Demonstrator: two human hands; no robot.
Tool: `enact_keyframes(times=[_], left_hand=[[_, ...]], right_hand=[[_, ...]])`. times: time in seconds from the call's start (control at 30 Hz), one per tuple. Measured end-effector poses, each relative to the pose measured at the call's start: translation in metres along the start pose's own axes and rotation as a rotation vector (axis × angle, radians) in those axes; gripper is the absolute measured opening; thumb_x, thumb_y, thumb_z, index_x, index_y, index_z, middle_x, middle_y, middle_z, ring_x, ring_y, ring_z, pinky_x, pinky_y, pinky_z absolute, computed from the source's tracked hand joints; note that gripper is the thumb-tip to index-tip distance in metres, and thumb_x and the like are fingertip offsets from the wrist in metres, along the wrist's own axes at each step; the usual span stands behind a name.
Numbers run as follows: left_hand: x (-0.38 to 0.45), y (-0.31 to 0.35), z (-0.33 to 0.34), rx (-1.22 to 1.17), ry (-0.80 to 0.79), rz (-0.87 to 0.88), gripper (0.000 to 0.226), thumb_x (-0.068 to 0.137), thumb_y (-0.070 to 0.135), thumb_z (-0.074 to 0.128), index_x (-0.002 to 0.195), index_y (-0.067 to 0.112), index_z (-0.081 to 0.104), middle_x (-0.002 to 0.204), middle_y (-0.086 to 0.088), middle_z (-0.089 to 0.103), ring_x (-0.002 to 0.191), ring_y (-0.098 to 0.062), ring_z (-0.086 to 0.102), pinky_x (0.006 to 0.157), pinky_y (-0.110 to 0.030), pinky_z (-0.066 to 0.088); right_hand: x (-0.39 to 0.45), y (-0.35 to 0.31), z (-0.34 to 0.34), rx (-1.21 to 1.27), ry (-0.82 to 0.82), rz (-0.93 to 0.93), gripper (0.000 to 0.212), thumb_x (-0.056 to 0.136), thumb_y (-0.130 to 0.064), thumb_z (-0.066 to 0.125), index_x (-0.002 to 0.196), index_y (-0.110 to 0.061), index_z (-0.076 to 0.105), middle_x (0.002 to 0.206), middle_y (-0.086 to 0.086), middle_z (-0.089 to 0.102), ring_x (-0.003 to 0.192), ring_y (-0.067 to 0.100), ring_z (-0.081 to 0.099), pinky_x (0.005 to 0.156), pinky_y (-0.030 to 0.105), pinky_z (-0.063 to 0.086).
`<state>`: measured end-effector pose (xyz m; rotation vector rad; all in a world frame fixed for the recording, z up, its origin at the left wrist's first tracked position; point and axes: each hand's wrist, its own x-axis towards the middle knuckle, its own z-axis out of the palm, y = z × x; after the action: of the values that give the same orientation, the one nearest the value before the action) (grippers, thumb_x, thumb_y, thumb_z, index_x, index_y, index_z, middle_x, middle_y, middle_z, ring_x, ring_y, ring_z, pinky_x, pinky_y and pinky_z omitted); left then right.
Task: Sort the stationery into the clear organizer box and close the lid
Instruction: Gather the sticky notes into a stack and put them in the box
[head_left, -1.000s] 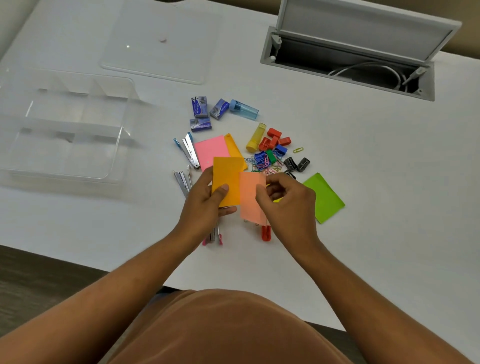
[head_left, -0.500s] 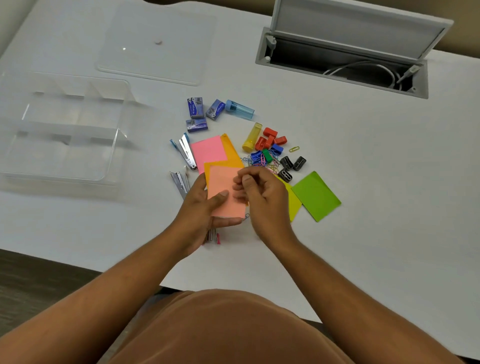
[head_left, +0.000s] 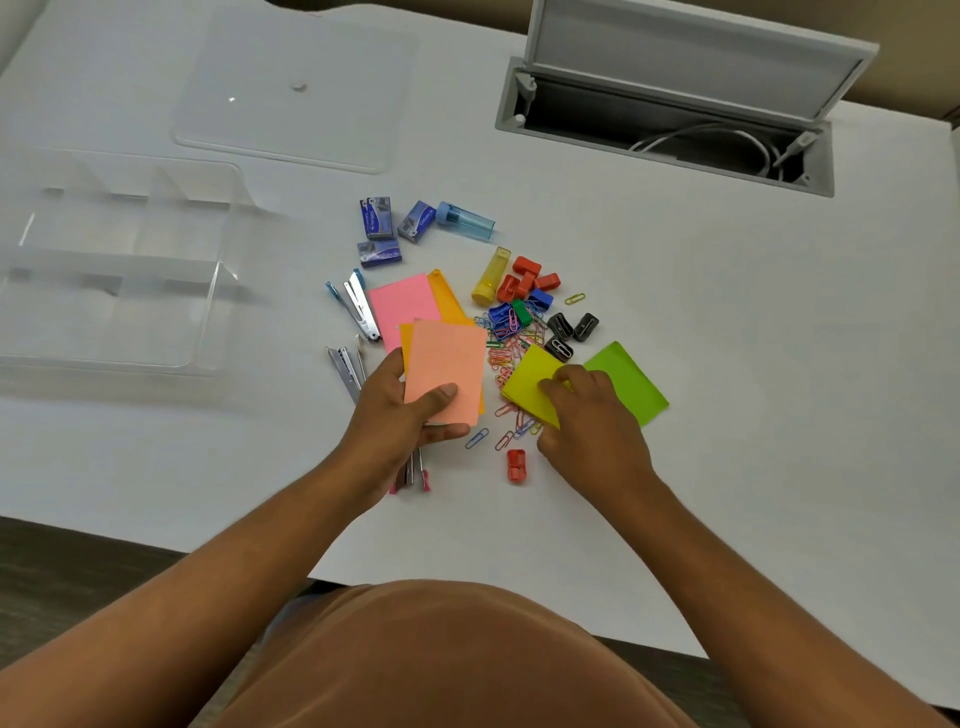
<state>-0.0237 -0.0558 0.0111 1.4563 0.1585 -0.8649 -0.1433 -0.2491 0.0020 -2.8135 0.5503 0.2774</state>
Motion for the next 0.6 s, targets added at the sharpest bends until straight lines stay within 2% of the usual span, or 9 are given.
enact_keyframes(times=[0.1, 0.23, 0.3, 0.37, 0.47, 0.53, 0.6], left_hand=[[0.001, 0.000, 0.002, -0.006, 0.017, -0.001, 0.052, 0.098, 0.008, 0.067, 0.140, 0.032, 0.047, 0.132, -0.001, 0.060, 0.109, -0.032, 0.070, 0.066, -0.034, 0.064], [0.002, -0.003, 0.002, -0.037, 0.039, -0.011, 0.052, 0.103, 0.009, 0.060, 0.144, 0.035, 0.043, 0.127, 0.009, 0.058, 0.108, -0.029, 0.070, 0.066, -0.032, 0.064], [0.002, -0.005, 0.003, -0.043, 0.049, -0.023, 0.054, 0.104, 0.010, 0.057, 0.148, 0.037, 0.042, 0.126, 0.012, 0.057, 0.108, -0.029, 0.070, 0.067, -0.033, 0.064], [0.003, -0.007, 0.005, -0.062, 0.059, -0.041, 0.054, 0.105, 0.008, 0.055, 0.147, 0.039, 0.044, 0.123, 0.015, 0.056, 0.107, -0.027, 0.069, 0.068, -0.035, 0.064], [0.002, -0.006, 0.014, -0.080, 0.055, -0.056, 0.050, 0.105, 0.007, 0.054, 0.135, 0.046, 0.051, 0.120, 0.017, 0.055, 0.101, -0.024, 0.071, 0.066, -0.035, 0.064], [-0.002, -0.002, 0.022, -0.101, 0.035, -0.055, 0.048, 0.105, 0.007, 0.054, 0.120, 0.053, 0.056, 0.117, 0.019, 0.057, 0.091, -0.020, 0.075, 0.067, -0.036, 0.064], [-0.005, 0.002, 0.029, -0.127, -0.010, -0.042, 0.046, 0.107, 0.010, 0.052, 0.119, 0.054, 0.057, 0.122, 0.014, 0.061, 0.094, -0.022, 0.077, 0.072, -0.039, 0.064]], right_hand=[[-0.004, -0.005, 0.000, 0.049, 0.097, -0.005, 0.026, 0.087, -0.014, 0.064, 0.112, -0.013, 0.070, 0.109, 0.005, 0.065, 0.103, 0.028, 0.058, 0.064, 0.037, 0.050], [-0.007, -0.003, -0.009, 0.142, 0.289, 0.002, 0.024, 0.087, -0.004, 0.069, 0.110, -0.006, 0.074, 0.095, 0.011, 0.070, 0.090, 0.031, 0.065, 0.067, 0.041, 0.057], [-0.005, -0.003, -0.020, 0.221, 0.360, 0.023, 0.023, 0.089, -0.005, 0.068, 0.111, -0.005, 0.074, 0.093, 0.011, 0.071, 0.086, 0.027, 0.066, 0.070, 0.038, 0.058], [-0.003, -0.004, -0.031, 0.347, 0.393, 0.092, 0.026, 0.092, -0.011, 0.068, 0.118, -0.008, 0.074, 0.100, 0.009, 0.074, 0.088, 0.020, 0.068, 0.074, 0.032, 0.060], [-0.001, -0.011, -0.046, 0.555, 0.451, 0.197, 0.032, 0.094, -0.020, 0.067, 0.125, -0.012, 0.072, 0.110, 0.003, 0.075, 0.092, 0.014, 0.070, 0.080, 0.029, 0.063], [-0.001, -0.020, -0.055, 0.588, 0.501, 0.156, 0.030, 0.093, -0.019, 0.068, 0.122, -0.013, 0.074, 0.106, 0.001, 0.075, 0.088, 0.011, 0.069, 0.079, 0.028, 0.063], [-0.002, -0.036, -0.059, 0.587, 0.516, 0.067, 0.030, 0.089, -0.013, 0.069, 0.118, -0.012, 0.075, 0.102, 0.001, 0.074, 0.085, 0.012, 0.069, 0.077, 0.031, 0.062]])
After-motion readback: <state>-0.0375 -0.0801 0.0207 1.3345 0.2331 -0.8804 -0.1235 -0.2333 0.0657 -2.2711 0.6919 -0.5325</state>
